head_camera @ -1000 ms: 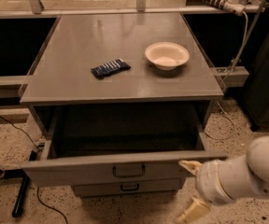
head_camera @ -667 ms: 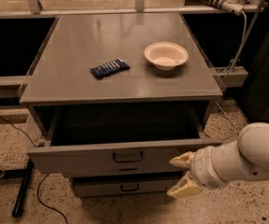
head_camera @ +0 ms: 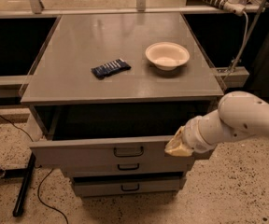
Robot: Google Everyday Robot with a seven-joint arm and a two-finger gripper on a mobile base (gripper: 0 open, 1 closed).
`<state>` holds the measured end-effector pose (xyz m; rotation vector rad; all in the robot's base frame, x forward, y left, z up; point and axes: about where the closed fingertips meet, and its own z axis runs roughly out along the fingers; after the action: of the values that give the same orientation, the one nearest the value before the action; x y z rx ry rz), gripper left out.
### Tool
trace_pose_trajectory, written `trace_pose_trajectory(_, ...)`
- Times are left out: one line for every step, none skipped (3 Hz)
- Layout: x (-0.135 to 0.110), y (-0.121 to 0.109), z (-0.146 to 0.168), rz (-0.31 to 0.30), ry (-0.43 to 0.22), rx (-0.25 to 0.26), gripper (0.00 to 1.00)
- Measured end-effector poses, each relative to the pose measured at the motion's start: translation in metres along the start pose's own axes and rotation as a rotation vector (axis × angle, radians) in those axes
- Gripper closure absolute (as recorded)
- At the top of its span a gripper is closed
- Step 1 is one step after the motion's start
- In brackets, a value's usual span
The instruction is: Close top drawer
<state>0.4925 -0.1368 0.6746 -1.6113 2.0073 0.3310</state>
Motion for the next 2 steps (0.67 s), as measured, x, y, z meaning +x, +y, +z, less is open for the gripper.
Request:
trace_pose_trajectory(-0.0054, -0.0059, 0.0003, -0.013, 0.003, 0.005, 0.51)
trace_pose_trajectory(-0.0051, -0.0056, 0.0004, -0.013, 0.003, 0.005, 0.29)
